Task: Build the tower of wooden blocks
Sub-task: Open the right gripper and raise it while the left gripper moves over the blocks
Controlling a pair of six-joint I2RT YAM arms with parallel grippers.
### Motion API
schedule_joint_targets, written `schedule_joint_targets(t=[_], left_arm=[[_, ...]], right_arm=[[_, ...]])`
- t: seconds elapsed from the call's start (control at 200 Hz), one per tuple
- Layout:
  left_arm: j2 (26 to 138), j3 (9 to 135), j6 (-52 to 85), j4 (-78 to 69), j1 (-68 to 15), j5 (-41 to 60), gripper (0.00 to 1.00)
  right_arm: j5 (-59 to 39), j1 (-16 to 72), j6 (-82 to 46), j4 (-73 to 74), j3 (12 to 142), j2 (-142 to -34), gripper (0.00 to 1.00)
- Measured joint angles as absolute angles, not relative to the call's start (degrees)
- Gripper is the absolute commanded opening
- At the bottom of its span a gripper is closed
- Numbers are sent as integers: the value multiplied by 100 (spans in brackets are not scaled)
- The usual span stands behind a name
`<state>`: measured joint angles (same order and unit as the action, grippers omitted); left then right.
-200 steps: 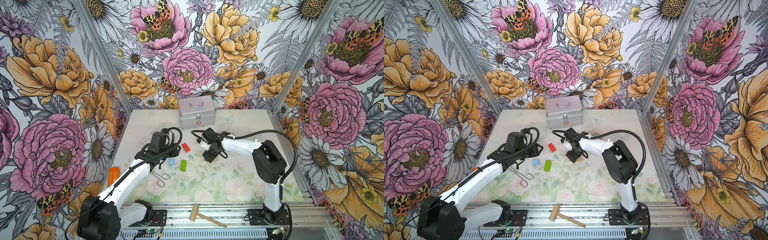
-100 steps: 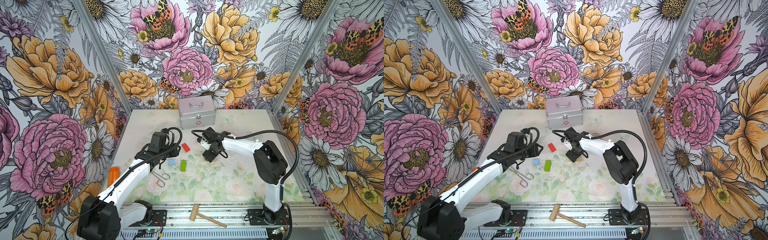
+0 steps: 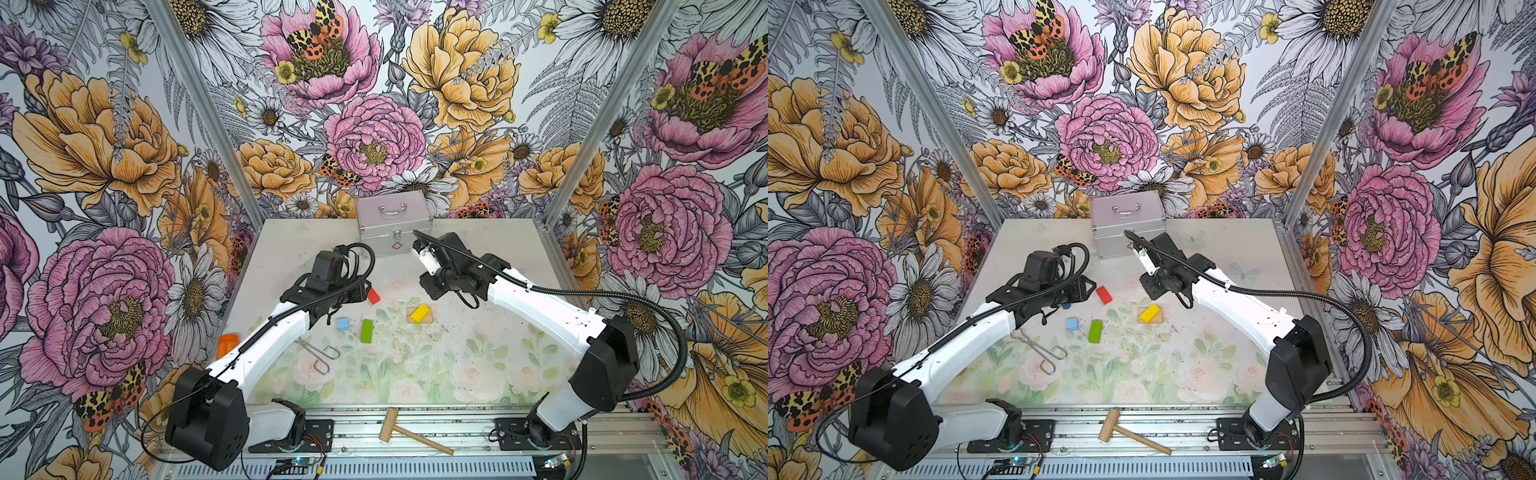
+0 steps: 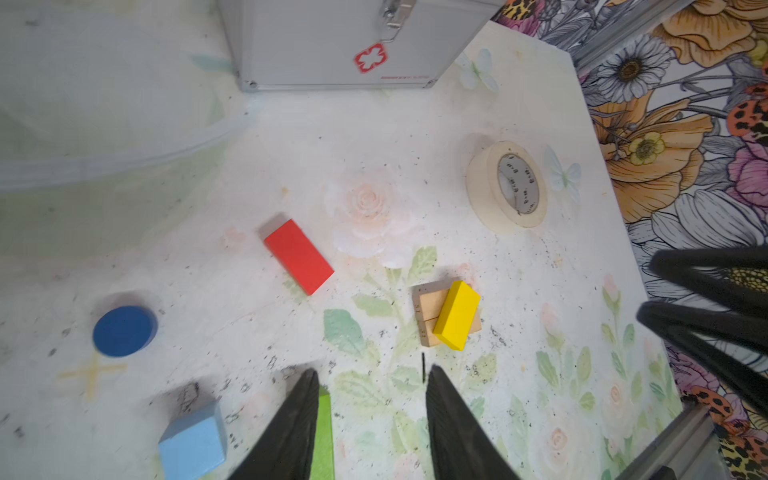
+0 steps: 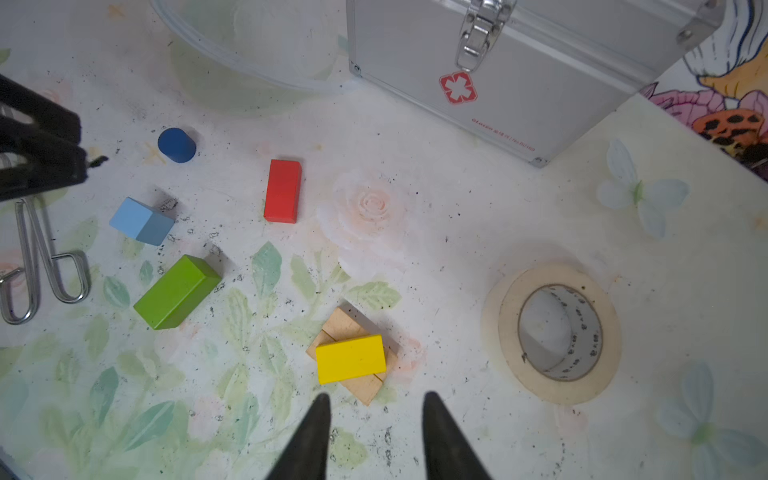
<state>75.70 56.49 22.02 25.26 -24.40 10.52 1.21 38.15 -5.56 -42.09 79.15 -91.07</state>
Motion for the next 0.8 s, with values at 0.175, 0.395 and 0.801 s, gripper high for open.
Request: schedule_joint_targets(t=[0.175,0.395,0.801], left_arm=[[8702,6580,2067,2390,-2943,1398,14],[9878,7253,1997,2499,-3350,1769,7],[10401,7341,1949,2698,-3476,1896,4]], right_arm=[[-137,3778,-1441,-4045,7102,-9087,0],[-517,3618,-2364,-3446,6241,-9087,0],[-980,3378,-3175,-2578,5918,-9397,0]])
